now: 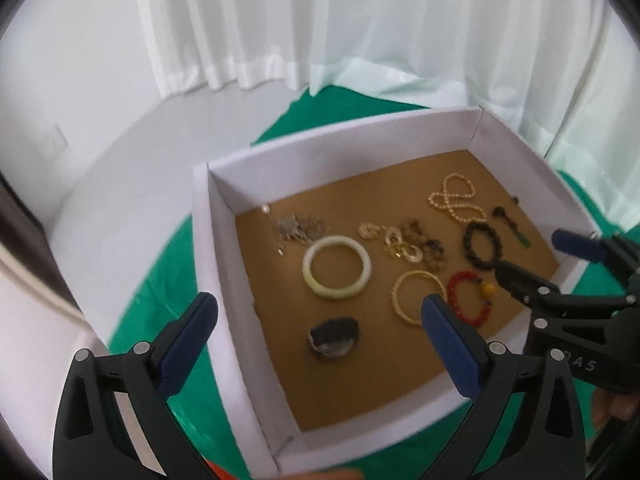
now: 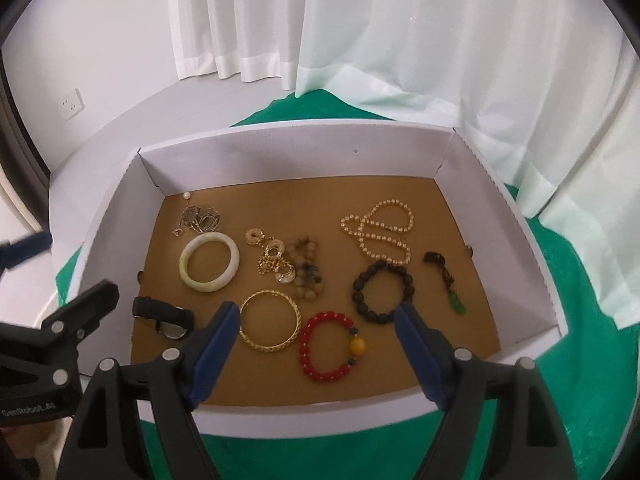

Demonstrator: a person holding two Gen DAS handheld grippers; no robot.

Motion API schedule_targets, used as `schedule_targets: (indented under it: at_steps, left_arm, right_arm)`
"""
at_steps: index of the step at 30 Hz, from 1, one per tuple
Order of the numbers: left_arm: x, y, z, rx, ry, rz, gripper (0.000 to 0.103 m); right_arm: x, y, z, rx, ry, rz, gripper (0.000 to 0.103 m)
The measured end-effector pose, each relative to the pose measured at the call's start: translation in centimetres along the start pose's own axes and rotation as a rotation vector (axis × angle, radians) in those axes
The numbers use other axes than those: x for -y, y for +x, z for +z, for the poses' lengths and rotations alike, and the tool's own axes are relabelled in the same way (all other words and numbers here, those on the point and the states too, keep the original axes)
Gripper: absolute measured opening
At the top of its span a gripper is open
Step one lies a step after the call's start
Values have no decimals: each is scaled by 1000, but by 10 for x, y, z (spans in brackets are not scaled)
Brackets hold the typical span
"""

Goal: Organize jewelry

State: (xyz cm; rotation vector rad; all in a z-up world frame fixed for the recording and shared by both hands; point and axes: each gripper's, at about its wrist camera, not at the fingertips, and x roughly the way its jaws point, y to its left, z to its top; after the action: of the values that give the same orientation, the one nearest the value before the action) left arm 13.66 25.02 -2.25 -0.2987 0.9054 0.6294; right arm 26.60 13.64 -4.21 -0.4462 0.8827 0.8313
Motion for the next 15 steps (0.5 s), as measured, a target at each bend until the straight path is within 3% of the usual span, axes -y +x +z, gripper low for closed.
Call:
schedule_targets:
  at_steps: [4,15]
  left_arm:
    - [-3,0,-6,-60,-53,-41,102]
    - [9,-18,-8,-30,-73,24,102]
  right_arm:
    - [-2,-6,-5,0,7,15,81]
    - [1,-38,-11,62,10,0,81]
